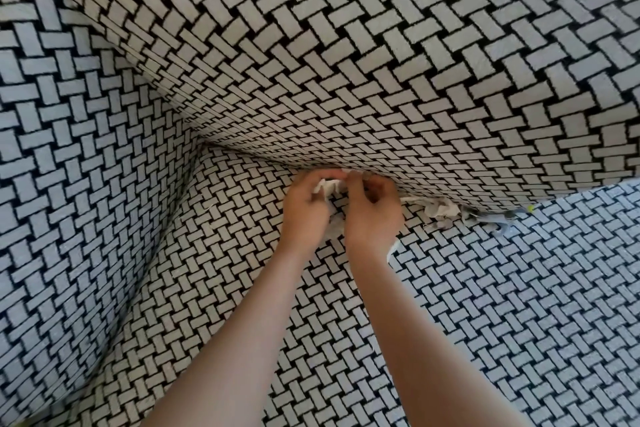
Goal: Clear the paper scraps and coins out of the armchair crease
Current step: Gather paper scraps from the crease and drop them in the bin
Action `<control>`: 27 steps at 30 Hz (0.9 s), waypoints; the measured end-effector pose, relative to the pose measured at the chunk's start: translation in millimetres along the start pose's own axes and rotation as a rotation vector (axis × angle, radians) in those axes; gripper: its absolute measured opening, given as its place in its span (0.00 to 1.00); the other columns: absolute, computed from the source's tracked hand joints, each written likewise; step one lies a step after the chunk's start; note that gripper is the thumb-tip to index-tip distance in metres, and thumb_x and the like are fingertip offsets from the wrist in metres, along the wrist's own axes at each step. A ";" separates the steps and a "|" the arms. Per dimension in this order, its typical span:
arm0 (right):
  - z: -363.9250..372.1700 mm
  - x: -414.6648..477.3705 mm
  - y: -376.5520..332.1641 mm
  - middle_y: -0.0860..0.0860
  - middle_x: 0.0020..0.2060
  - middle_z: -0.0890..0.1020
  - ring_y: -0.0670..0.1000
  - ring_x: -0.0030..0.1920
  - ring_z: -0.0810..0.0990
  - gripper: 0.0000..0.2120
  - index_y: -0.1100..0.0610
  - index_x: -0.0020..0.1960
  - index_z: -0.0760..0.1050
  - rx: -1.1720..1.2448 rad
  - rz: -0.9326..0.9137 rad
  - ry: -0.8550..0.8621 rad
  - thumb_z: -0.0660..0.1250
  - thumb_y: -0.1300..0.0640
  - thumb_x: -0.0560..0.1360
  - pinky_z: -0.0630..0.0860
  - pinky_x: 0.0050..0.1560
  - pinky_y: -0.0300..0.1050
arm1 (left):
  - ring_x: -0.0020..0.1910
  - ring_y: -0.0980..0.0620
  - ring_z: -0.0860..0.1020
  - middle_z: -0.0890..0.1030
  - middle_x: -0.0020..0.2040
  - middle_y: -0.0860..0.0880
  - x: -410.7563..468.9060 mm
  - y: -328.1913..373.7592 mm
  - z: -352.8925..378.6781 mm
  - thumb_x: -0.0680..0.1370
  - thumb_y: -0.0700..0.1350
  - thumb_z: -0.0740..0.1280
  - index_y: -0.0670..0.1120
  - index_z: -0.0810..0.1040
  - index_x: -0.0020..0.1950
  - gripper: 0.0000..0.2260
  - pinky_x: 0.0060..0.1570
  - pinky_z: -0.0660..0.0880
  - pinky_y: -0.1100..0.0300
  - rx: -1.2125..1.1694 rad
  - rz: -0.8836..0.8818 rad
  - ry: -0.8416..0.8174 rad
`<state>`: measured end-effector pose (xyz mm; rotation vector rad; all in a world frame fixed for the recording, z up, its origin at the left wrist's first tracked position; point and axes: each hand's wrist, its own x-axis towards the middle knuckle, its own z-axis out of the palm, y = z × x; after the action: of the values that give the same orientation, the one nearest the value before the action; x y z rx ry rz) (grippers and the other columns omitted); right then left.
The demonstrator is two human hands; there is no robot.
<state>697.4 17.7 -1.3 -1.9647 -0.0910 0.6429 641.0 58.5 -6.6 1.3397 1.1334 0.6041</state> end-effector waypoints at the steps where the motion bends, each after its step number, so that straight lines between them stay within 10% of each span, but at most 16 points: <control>1: 0.2 0.3 -4.4 0.43 0.38 0.77 0.41 0.39 0.76 0.05 0.55 0.48 0.74 0.063 0.043 0.000 0.65 0.53 0.76 0.71 0.33 0.24 | 0.51 0.53 0.76 0.79 0.53 0.43 -1.9 1.7 2.8 0.71 0.24 0.54 0.50 0.78 0.41 0.23 0.47 0.73 0.69 -0.086 -0.036 0.029; 7: -1.0 -14.9 -6.6 0.49 0.39 0.80 0.48 0.41 0.79 0.10 0.50 0.38 0.69 0.117 0.012 -0.191 0.66 0.62 0.74 0.78 0.43 0.40 | 0.40 0.49 0.76 0.79 0.39 0.45 -6.9 11.7 7.3 0.78 0.37 0.54 0.45 0.78 0.43 0.13 0.41 0.72 0.57 -0.594 -0.329 0.221; 17: -16.1 -28.6 -8.6 0.44 0.28 0.74 0.38 0.29 0.73 0.14 0.56 0.56 0.79 -0.389 -0.446 -0.565 0.59 0.64 0.76 0.68 0.31 0.27 | 0.31 0.60 0.75 0.78 0.36 0.52 -8.8 12.8 -3.7 0.75 0.39 0.67 0.46 0.74 0.35 0.08 0.29 0.73 0.70 -0.374 -0.289 0.271; 22: -51.1 -27.8 6.1 0.52 0.65 0.70 0.55 0.64 0.66 0.25 0.50 0.66 0.70 -0.693 -0.502 -0.261 0.68 0.52 0.70 0.65 0.64 0.53 | 0.20 0.58 0.70 0.77 0.35 0.51 -7.2 14.8 -12.7 0.77 0.42 0.65 0.48 0.77 0.39 0.06 0.23 0.68 0.65 -0.379 -0.336 0.314; 27: -59.1 -28.9 23.7 0.52 0.61 0.70 0.48 0.48 0.73 0.17 0.53 0.63 0.73 -0.774 -0.393 -0.374 0.66 0.60 0.75 0.67 0.44 0.34 | 0.20 0.56 0.68 0.71 0.21 0.53 -14.0 21.4 -12.8 0.75 0.43 0.67 0.49 0.76 0.39 0.06 0.28 0.65 0.62 -0.386 -0.454 0.281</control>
<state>695.8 -51.4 9.8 -2.4166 -1.0650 0.7688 629.6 56.0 19.5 0.6503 1.4093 0.6438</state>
